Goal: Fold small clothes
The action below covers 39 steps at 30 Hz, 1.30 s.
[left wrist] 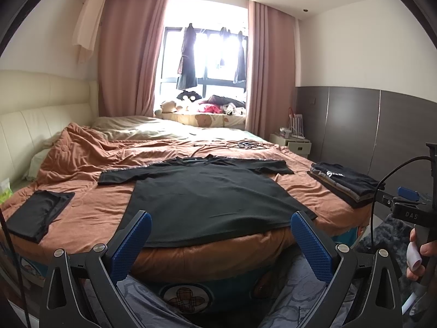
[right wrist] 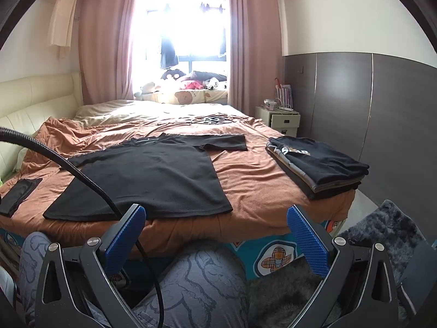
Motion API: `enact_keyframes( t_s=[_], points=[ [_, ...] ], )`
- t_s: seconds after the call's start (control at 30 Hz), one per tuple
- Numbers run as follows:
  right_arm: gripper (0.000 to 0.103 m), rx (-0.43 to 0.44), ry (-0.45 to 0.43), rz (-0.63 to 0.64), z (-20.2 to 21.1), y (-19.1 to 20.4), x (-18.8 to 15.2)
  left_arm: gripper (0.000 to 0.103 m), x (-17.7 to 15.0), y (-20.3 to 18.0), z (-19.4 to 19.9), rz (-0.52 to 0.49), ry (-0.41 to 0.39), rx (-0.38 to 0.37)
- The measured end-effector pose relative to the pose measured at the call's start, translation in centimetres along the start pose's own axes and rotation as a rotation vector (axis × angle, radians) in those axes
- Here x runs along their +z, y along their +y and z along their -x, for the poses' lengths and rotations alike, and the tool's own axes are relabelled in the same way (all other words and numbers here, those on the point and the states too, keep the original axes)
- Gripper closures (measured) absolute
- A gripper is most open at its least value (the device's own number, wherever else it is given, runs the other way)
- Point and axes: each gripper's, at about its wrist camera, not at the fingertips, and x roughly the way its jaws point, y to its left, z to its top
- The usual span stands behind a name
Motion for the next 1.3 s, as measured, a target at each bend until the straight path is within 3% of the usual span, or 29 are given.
enact_keyframes(
  t_s=[0.57,0.77,1.0,1.3],
  points=[
    [0.0,-0.006,0.002,-0.006,0.3,0.1,-0.3,0.0,-0.2,0.5,0.1,0.009,0.02,0.006],
    [0.0,0.03,0.015,0.03,0.0,0.8,1.5,0.0,0.4,1.2,-0.3,0.023,0.026,0.008],
    [0.0,0.106,0.028,-0.002,-3.3,0.8,3.5,0.0,1.6,2.3,-1.6,0.01,0.039,0.029],
    [0.0,0.155,0.031,0.057,-8.9,2.2,5.6,0.0,3.4,5.4,-5.7,0.008,0.062,0.071]
  ],
)
